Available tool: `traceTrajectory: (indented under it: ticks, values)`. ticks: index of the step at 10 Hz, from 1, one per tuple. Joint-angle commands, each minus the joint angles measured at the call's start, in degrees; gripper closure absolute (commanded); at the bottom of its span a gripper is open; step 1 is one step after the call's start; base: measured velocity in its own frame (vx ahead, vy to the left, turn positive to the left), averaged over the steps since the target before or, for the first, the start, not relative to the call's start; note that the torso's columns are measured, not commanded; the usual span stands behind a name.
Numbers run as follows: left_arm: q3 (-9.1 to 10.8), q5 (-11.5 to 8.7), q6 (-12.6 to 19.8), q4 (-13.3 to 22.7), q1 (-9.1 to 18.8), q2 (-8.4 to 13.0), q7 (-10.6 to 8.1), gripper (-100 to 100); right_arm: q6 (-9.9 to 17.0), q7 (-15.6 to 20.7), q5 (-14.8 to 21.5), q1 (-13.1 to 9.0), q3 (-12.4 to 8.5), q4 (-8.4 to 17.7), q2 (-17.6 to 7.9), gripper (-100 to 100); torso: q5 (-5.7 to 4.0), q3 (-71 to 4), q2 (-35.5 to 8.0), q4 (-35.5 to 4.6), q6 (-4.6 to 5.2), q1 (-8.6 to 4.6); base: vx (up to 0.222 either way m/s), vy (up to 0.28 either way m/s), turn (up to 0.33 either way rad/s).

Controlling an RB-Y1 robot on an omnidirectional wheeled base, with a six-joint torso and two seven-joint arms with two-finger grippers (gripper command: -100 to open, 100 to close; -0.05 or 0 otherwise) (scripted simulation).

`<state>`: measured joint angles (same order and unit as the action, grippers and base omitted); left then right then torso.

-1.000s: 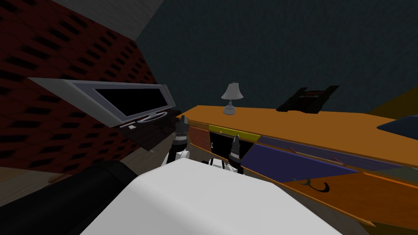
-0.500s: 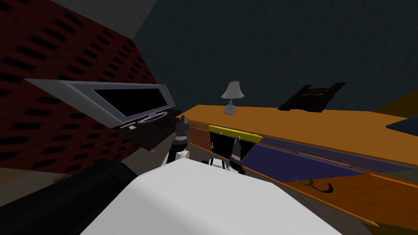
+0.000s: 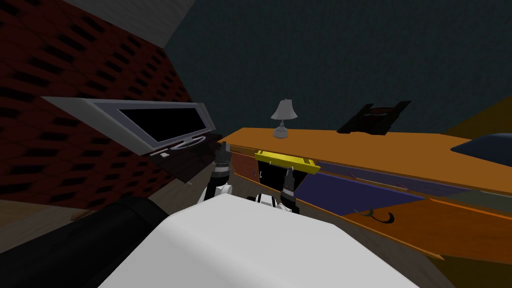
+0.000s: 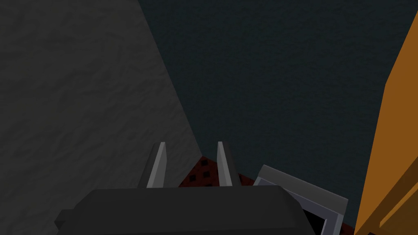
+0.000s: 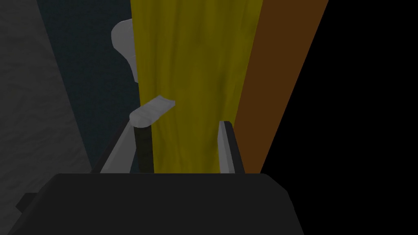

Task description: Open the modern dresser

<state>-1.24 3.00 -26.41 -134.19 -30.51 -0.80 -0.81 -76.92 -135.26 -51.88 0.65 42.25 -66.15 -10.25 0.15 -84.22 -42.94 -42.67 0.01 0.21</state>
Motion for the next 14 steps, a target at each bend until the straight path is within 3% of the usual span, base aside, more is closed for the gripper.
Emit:
traceTrajectory:
  ticks: [1,2,3,7,10,13,14]
  values:
    - [0.0,0.0,0.0,0.0,0.0,0.0,0.0,0,1.9,2.3,0.5,-1.1,-0.2,-1.8,1.4,100,0.08,-0.1,0.1,-0.2,-0.01,-0.01,-0.232,-0.031,-0.008]
    - [0.0,0.0,0.0,0.0,0.0,0.0,0.0,0,2.4,1.9,0.0,-0.3,-0.2,-1.5,0.8,100,0.12,0.0,-0.1,-0.3,0.05,-0.02,-0.112,-0.008,0.018]
    - [0.0,0.0,0.0,0.0,0.0,0.0,0.0,0,5.0,3.9,-0.3,-1.1,-0.7,-2.4,2.2,-100,0.12,-0.2,0.2,-0.2,0.13,-0.02,-0.05,-0.035,-0.03]
    - [0.01,0.0,0.0,0.0,0.0,0.0,0.0,0,10.1,8.6,-0.6,-3.7,-2.6,-5.1,5.6,-100,0.0,-0.2,0.2,-0.1,0.08,-0.24,-0.062,-0.065,-0.017]
    - [0.0,0.0,0.0,0.0,0.0,0.0,0.0,0,12.2,10.4,-0.7,-4.7,-3.3,-6.1,6.9,-100,0.11,0.1,-0.2,-0.5,0.2,-0.08,-0.028,-0.033,-0.018]
    - [0.0,0.0,0.0,0.0,0.0,0.0,0.0,0,13.2,11.3,-0.7,-5.2,-3.6,-6.7,7.6,-100,0.15,0.3,-0.6,-0.8,0.19,-0.08,-0.025,-0.024,-0.005]
    - [0.0,0.0,0.0,0.0,0.0,0.0,0.0,0,14.2,11.2,-1.3,-4.2,-3.4,-5.5,7.4,-100,0.14,0.3,-0.6,-0.8,0.14,-0.06,0.003,-0.004,0.014]
